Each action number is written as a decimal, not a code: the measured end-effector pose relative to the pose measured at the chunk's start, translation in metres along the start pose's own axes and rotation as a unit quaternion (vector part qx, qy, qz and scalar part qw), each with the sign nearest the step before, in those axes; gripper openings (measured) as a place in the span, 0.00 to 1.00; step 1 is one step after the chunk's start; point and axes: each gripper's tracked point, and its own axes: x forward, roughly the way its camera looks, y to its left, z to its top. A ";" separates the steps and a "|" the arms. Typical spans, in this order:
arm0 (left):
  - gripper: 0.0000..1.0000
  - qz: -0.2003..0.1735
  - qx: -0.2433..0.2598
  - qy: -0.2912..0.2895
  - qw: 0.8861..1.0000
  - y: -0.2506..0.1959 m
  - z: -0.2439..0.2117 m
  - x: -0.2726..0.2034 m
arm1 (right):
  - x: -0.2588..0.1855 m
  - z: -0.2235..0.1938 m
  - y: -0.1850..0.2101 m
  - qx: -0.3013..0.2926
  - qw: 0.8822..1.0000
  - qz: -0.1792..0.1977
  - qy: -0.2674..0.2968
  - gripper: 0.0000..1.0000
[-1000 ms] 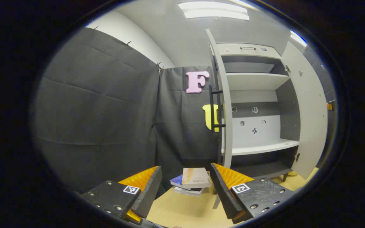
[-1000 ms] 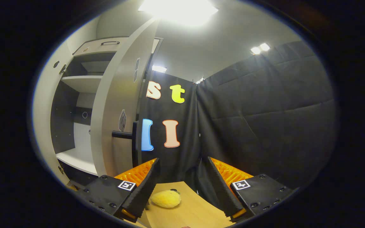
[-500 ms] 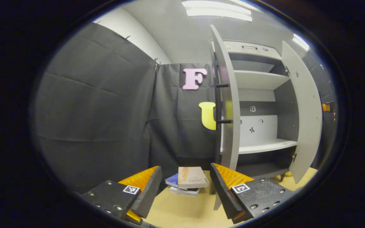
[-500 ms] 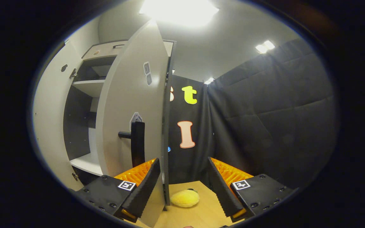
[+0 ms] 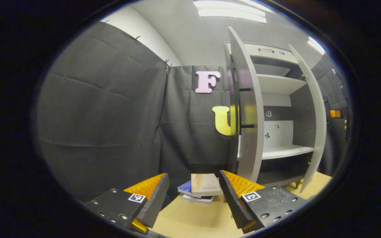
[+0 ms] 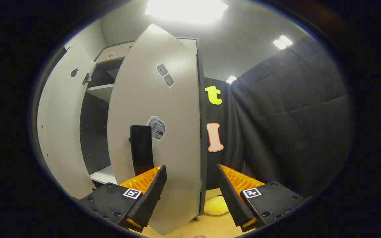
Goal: Grasp the bottle in the cabinet with the left hand and place it on the coaster, then close the right door with the right hand and the left door with the left hand.
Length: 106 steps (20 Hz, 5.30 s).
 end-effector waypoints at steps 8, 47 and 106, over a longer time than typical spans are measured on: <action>0.96 -0.002 -0.023 0.000 1.000 -0.004 0.023 0.002 | -0.010 -0.008 0.001 0.006 1.000 0.013 0.004 0.95; 0.96 -0.120 0.004 -0.024 0.992 -0.210 0.093 0.077 | -0.120 -0.035 -0.141 -0.025 1.000 -0.005 0.015 0.95; 0.96 -0.044 0.051 -0.055 0.996 -0.085 0.116 -0.107 | -0.193 0.034 -0.091 0.000 0.995 0.080 -0.061 0.95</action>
